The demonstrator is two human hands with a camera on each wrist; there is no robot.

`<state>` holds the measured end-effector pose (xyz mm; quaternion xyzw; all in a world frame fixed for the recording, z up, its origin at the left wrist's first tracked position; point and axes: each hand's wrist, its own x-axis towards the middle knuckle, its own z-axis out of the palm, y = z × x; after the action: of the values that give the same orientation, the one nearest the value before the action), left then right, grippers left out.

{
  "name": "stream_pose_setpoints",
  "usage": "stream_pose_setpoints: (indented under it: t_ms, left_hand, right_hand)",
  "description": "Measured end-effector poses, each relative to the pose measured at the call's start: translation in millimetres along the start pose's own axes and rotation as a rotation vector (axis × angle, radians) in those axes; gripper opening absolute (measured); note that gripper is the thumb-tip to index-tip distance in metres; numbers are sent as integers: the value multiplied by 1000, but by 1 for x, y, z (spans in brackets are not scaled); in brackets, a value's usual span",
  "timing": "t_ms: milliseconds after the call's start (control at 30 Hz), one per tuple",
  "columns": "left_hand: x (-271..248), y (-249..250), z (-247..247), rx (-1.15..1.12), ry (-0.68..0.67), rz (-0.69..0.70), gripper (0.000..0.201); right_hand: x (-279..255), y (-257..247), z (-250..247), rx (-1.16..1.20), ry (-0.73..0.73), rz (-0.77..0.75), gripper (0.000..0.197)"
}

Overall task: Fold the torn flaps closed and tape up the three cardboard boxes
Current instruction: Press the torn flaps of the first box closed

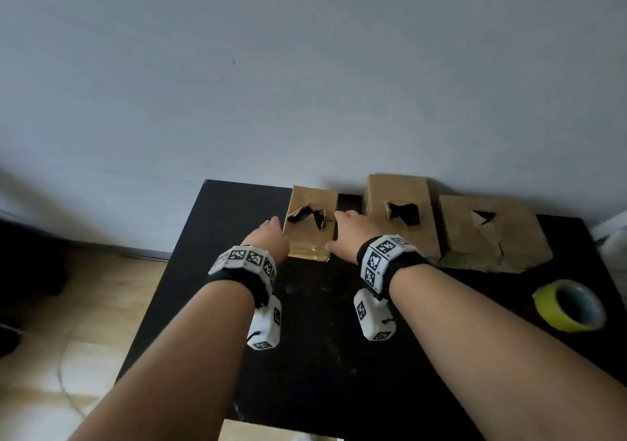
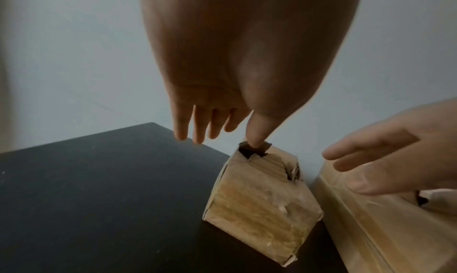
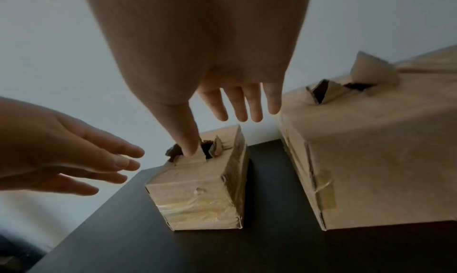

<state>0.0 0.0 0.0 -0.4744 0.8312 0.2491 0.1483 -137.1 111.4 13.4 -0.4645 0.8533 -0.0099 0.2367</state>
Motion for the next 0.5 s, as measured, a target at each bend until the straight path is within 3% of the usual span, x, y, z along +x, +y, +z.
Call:
stream_pose_setpoints:
  t_ms: [133, 267, 433, 500]
  left_hand:
    - [15, 3, 12, -63, -58, -42, 36]
    - [18, 4, 19, -120, -87, -41, 50]
    - [8, 0, 17, -214, -8, 6, 12]
    - [-2, -2, 19, -198, -6, 35, 21]
  right_hand:
    - [22, 2, 8, 61, -92, 55, 62]
    - [32, -4, 18, 109, -154, 63, 63]
    - [32, -9, 23, 155, -131, 92, 59]
    - [27, -11, 22, 169, -138, 85, 57]
